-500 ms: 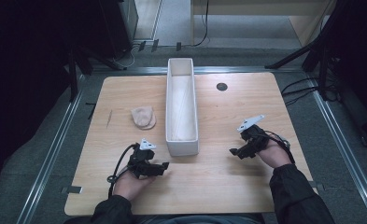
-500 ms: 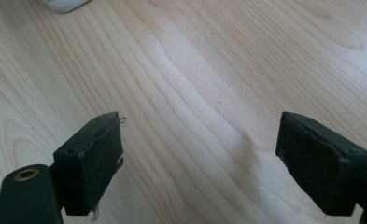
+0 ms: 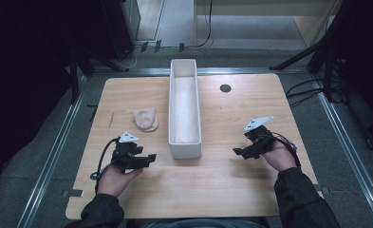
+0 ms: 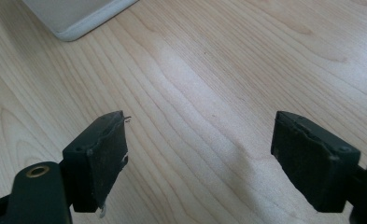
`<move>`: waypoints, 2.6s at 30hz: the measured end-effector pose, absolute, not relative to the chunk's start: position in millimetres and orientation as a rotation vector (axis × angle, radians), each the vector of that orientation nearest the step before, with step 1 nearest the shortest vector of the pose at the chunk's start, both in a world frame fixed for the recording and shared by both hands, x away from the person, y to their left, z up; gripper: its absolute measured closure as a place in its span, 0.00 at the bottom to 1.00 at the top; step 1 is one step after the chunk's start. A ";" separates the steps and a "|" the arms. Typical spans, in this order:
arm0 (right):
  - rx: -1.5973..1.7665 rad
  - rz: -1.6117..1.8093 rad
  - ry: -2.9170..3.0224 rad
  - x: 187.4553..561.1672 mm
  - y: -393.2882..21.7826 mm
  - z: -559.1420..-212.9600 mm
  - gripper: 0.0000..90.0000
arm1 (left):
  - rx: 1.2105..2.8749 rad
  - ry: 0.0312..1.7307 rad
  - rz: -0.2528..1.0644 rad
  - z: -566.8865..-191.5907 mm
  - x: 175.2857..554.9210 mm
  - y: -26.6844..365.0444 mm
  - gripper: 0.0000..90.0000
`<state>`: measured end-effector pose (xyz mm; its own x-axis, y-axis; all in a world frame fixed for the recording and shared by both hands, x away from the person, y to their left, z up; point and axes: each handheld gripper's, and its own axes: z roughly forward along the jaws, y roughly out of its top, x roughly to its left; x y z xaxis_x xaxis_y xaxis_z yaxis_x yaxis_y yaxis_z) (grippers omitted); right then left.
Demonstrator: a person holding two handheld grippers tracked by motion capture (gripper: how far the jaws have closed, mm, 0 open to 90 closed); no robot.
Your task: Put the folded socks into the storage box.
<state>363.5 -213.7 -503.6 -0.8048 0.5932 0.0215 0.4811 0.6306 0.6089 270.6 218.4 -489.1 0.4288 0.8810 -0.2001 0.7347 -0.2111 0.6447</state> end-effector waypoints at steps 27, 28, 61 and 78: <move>0.889 0.937 2.665 366.2 -210.7 -501.0 0.20 | 2.005 1.495 0.278 -497.0 280.8 237.0 0.38; 0.889 0.933 2.667 366.3 -210.6 -501.1 0.20 | 2.004 1.496 0.273 -497.3 281.6 237.6 0.38; 0.863 0.927 2.665 364.6 -210.6 -499.7 0.20 | 1.974 1.559 0.299 -466.1 340.0 229.1 0.35; 0.880 0.942 2.656 364.3 -213.9 -498.4 0.20 | 1.920 1.668 0.334 -474.4 385.2 224.4 0.34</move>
